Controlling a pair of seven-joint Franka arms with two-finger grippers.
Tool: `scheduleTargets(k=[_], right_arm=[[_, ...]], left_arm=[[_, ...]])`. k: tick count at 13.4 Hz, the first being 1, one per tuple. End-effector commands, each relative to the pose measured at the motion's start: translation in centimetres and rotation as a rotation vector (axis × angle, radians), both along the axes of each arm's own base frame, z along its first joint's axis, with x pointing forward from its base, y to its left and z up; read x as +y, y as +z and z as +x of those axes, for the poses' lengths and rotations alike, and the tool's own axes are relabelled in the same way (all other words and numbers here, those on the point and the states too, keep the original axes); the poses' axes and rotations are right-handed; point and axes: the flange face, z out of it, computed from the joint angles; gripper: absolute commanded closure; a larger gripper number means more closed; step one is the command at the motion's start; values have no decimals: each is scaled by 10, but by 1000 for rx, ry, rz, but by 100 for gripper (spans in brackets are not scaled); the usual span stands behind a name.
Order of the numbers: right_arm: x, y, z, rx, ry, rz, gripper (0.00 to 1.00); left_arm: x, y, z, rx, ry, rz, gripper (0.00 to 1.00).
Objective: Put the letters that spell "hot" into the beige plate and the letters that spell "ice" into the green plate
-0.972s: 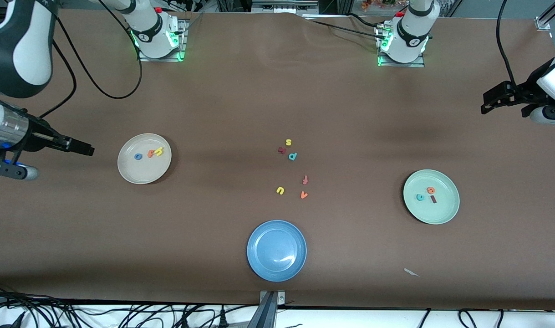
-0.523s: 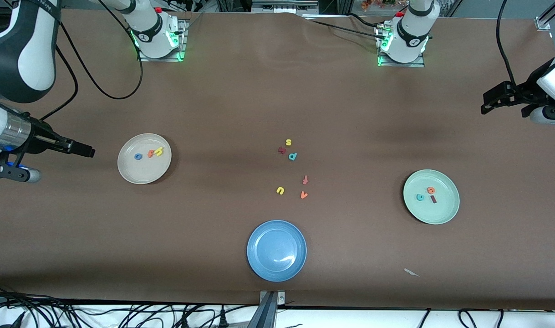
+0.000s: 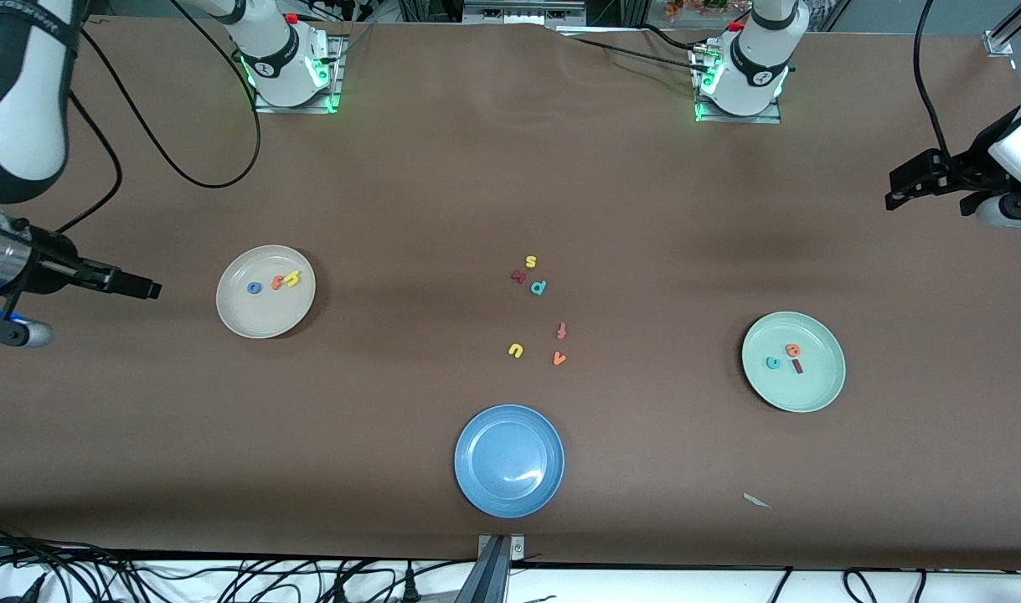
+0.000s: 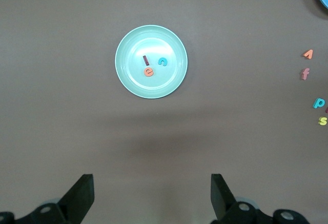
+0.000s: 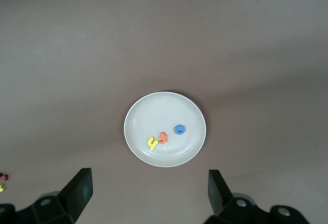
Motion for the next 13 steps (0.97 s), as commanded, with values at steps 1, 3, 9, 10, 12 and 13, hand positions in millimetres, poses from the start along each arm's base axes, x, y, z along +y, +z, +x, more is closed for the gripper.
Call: scheduleTargets(k=[1, 3, 9, 10, 12, 13], right_arm=[[-4, 5, 5, 4, 61, -39, 0], [0, 12, 6, -14, 109, -97, 1], [-2, 16, 0, -82, 149, -66, 3], [-1, 17, 0, -84, 149, -64, 1], [1, 19, 0, -84, 140, -57, 1], [1, 19, -1, -82, 149, -55, 0]], left_arm=[[1, 6, 1, -11, -9, -9, 0], [0, 6, 1, -11, -11, -9, 0], [1, 5, 2, -11, -8, -11, 0], [0, 5, 2, -10, -9, -11, 0], [0, 5, 2, -11, -9, -9, 0], [1, 5, 2, -11, -8, -9, 0]])
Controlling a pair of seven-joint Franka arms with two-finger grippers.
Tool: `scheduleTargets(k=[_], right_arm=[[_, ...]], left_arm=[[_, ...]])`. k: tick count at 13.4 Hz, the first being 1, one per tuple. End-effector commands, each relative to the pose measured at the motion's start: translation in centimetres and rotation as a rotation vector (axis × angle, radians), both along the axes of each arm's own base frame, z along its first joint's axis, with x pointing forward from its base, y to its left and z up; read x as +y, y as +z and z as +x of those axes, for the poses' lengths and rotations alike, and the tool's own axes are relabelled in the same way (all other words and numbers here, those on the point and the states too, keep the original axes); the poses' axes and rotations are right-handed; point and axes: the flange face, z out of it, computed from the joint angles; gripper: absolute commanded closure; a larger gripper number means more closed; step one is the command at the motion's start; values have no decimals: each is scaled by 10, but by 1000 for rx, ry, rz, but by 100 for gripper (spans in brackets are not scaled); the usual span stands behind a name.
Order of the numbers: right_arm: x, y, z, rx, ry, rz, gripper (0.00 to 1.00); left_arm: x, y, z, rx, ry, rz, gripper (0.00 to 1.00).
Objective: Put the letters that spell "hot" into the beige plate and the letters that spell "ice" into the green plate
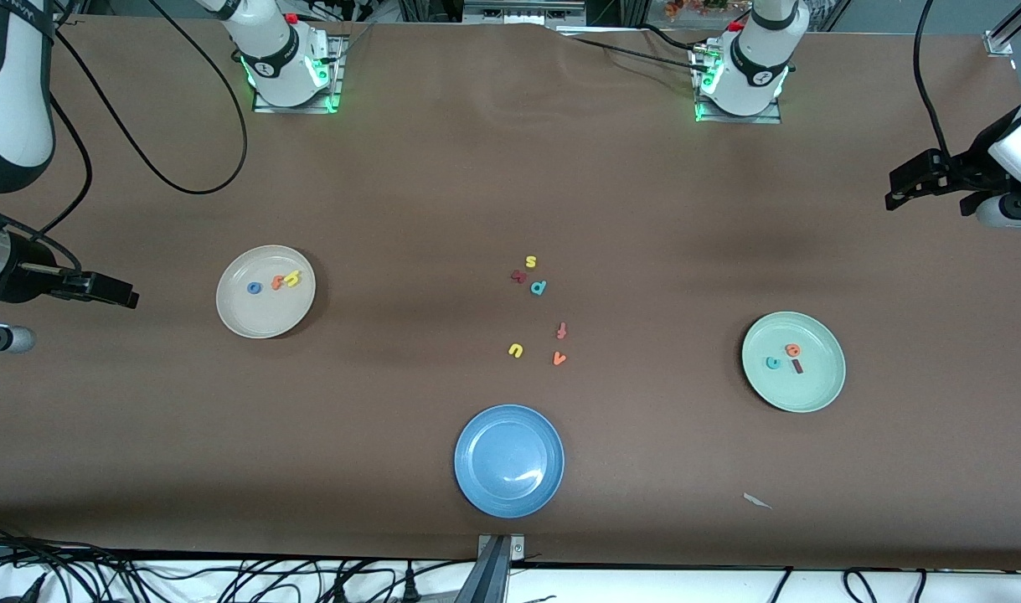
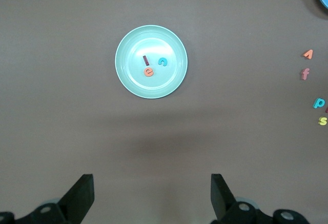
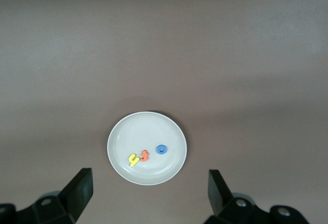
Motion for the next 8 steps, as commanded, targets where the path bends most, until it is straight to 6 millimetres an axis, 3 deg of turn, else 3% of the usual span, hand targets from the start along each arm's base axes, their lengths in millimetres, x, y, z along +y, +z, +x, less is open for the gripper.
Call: scheduleTargets(k=[1, 7, 8], right_arm=[[3, 6, -8, -11, 25, 6, 0], [3, 16, -6, -35, 23, -4, 0], [3, 11, -5, -27, 20, -8, 0]], left_arm=[[0, 6, 2, -11, -9, -9, 0], [-1, 4, 2, -6, -11, -9, 0], [0, 3, 3, -6, -11, -9, 0]])
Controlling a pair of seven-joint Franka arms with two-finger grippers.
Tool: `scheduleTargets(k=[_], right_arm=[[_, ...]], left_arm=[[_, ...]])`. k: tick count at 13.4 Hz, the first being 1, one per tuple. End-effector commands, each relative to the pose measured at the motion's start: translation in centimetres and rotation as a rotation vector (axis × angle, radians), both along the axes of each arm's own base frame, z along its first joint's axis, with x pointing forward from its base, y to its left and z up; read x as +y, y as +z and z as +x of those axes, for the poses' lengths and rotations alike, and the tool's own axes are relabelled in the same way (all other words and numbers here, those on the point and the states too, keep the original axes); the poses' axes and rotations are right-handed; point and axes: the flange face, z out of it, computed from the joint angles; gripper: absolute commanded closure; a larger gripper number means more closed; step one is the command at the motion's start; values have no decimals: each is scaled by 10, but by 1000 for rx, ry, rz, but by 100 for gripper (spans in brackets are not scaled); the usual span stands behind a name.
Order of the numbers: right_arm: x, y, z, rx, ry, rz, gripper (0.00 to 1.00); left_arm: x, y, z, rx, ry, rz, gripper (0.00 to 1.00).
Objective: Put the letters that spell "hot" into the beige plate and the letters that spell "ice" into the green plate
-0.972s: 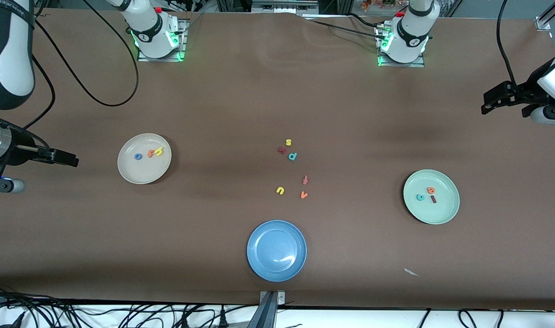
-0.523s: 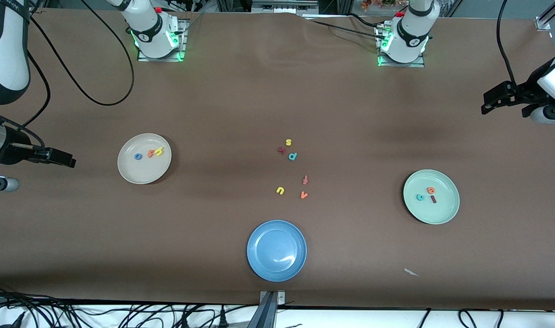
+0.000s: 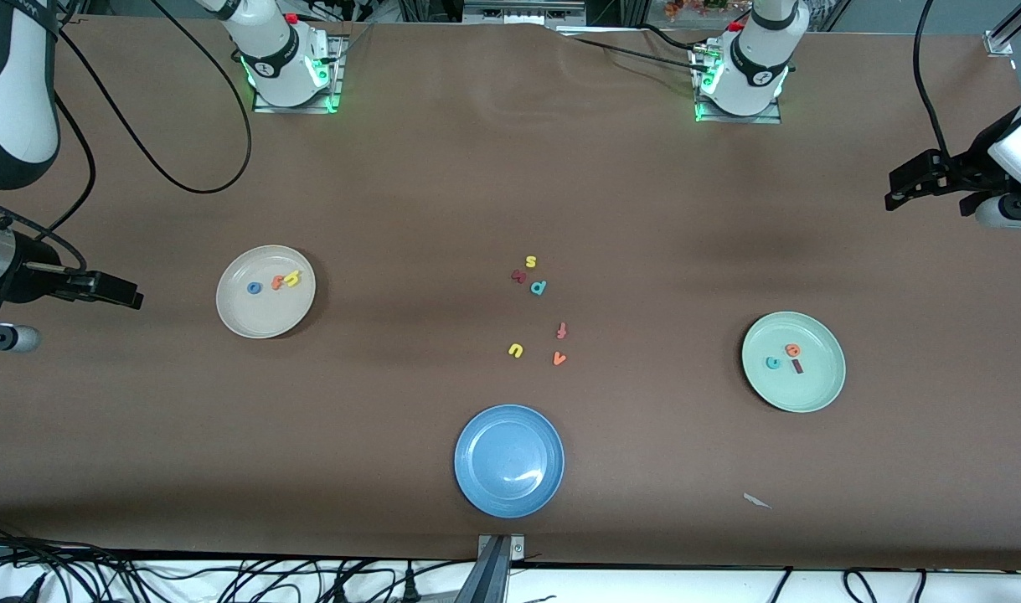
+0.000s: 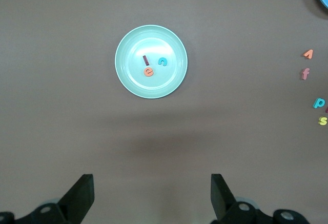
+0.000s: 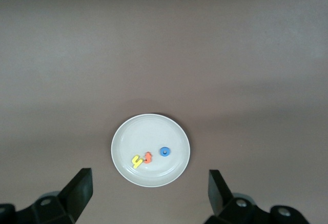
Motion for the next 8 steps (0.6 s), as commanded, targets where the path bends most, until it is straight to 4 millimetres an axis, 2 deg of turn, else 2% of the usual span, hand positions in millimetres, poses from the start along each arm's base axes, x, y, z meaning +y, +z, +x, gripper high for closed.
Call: scheduleTargets(k=[1, 8], right_arm=[[-5, 2, -3, -6, 0, -10, 0], [-9, 11, -6, -15, -37, -11, 0]], left_arm=[[1, 2, 3, -4, -9, -9, 0], [0, 0, 4, 0, -10, -10, 0]])
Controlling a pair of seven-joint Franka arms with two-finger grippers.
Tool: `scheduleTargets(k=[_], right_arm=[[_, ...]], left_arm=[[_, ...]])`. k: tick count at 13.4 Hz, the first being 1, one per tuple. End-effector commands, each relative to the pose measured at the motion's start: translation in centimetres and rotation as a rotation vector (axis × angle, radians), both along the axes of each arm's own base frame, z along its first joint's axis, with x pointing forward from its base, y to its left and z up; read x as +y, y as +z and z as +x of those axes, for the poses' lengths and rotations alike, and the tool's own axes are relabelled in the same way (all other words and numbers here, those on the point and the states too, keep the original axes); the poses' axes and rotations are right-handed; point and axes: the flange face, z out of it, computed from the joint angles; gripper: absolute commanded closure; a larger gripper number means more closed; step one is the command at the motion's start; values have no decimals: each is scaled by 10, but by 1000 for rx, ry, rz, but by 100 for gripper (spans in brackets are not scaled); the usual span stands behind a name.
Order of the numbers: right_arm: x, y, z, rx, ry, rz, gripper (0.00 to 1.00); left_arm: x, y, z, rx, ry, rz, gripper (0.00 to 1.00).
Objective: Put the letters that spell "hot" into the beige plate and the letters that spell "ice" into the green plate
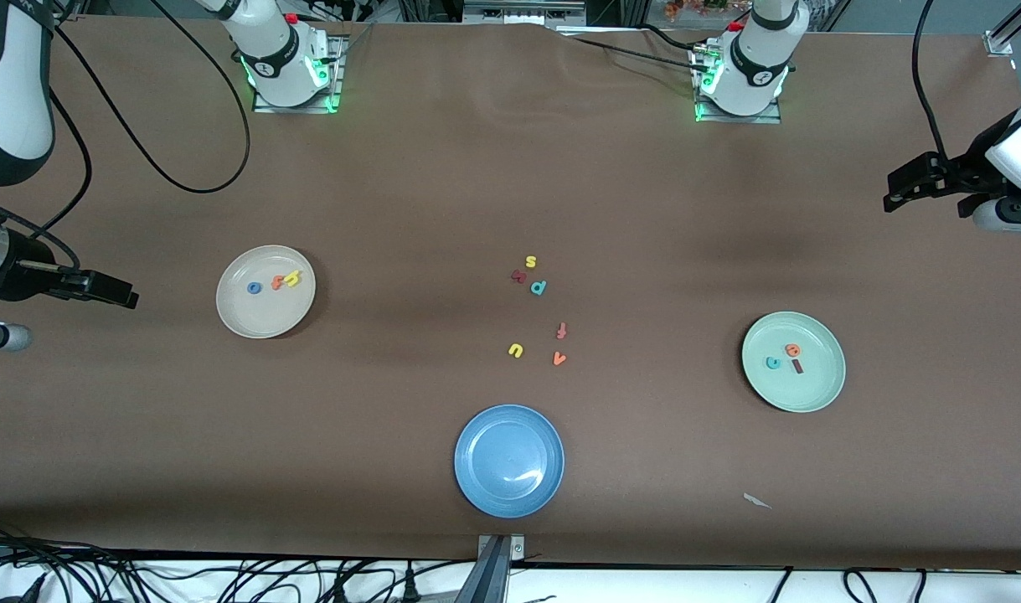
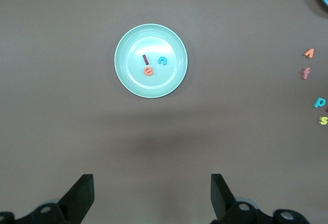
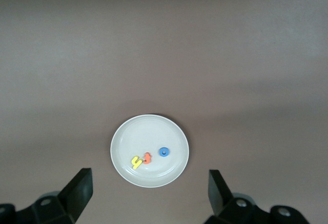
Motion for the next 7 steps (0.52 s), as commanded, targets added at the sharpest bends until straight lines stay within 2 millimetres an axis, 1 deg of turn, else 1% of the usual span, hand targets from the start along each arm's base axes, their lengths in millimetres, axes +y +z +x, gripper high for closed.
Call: scheduleTargets(k=[1, 3, 4, 7], right_arm=[[-4, 10, -6, -11, -15, -7, 0], [-6, 17, -8, -23, -21, -10, 0], [-8, 16, -7, -23, -30, 1, 0], [0, 15, -5, -33, -24, 5, 0]], left_arm=[[0, 3, 2, -6, -10, -9, 0], [0, 3, 2, -7, -10, -9, 0], [0, 4, 2, -9, -10, -9, 0], [0, 3, 2, -7, -10, -9, 0]])
